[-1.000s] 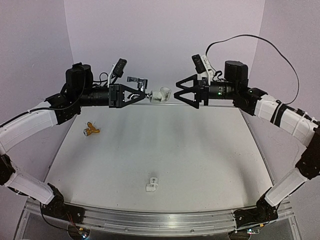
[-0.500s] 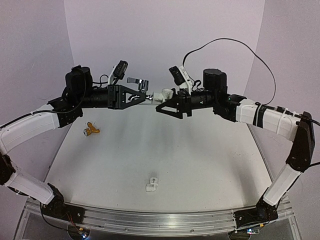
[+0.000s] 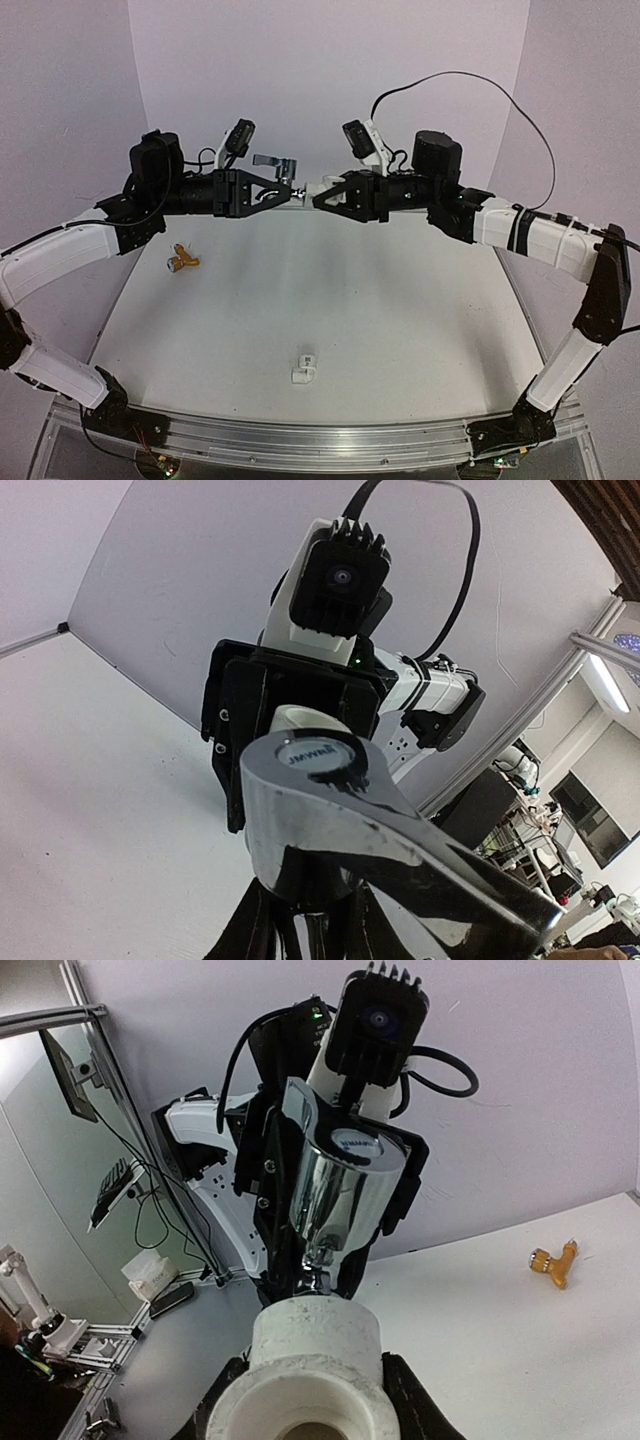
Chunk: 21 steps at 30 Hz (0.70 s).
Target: Install the water faucets
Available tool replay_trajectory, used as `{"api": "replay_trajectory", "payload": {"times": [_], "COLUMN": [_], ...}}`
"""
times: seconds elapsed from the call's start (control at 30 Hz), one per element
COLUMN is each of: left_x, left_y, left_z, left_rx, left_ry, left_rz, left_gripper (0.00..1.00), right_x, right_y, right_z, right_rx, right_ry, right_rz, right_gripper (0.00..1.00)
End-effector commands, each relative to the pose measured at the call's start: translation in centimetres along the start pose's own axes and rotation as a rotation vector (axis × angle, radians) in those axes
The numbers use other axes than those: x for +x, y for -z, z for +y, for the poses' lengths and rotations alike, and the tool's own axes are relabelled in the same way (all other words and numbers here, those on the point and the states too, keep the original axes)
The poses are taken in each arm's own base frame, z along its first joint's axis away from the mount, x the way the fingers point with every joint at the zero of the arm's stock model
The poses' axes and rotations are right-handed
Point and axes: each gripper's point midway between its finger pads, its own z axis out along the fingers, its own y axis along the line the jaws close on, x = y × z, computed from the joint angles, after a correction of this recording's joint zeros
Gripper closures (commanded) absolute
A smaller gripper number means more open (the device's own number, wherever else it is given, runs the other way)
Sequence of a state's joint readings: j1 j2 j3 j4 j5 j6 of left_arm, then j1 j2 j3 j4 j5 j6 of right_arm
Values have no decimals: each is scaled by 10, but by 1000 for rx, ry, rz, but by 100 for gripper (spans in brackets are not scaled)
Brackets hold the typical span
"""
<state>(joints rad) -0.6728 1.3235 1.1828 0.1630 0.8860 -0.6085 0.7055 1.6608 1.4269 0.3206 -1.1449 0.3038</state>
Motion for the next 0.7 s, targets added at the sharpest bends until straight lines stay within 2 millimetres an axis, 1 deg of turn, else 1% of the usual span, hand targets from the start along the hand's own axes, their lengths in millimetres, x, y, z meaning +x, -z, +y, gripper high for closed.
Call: {"api": "replay_trajectory", "payload": {"times": [0.0, 0.07, 0.1, 0.13, 0.17, 0.2, 0.27, 0.37, 0.43, 0.47, 0.53, 0.6, 0.63, 0.67], "left_x": [-17, -16, -15, -15, -14, -13, -11, -2, 4, 2, -8, -13, -12, -11], "left_y": [2, 1, 1, 1, 1, 2, 5, 11, 17, 17, 16, 16, 17, 19], "left_z": [-27, -25, -24, -23, -23, -24, -24, -39, -59, -65, -76, -82, -84, -83], "left_rx": [81, 78, 74, 70, 67, 65, 51, 102, 186, 214, 249, 291, 313, 315], "left_ry": [-128, -140, -155, -177, -209, -264, -437, -878, -1177, -1303, -1516, -1747, -1891, -1978], "left_rz": [-34, -33, -35, -37, -39, -41, -51, -46, -62, -72, -87, -32, -18, 12], "left_gripper": [100, 100, 100, 100, 100, 100, 100, 100, 100, 100, 100, 100, 100, 100], "right_x": [-25, -28, -28, -29, -30, -30, -30, -35, -40, -43, -46, -54, -58, -60], "right_y": [3, 3, 4, 4, 4, 4, 3, 0, -2, -3, -6, -10, -12, -13], "right_z": [20, 22, 22, 22, 22, 21, 19, 15, 14, 13, 8, 4, -1, -7], "right_rx": [-59, -57, -57, -56, -55, -55, -57, -63, -75, -82, -95, -118, -125, -130], "right_ry": [31, 13, 3, -13, -34, -59, -113, -206, -266, -296, -351, -415, -439, -478], "right_rz": [-48, -59, -63, -67, -71, -74, -74, -76, -74, -73, -66, -57, -54, -48], "right_gripper": [76, 84, 92, 97, 100, 100, 100, 100, 100, 100, 100, 100, 100, 100]}}
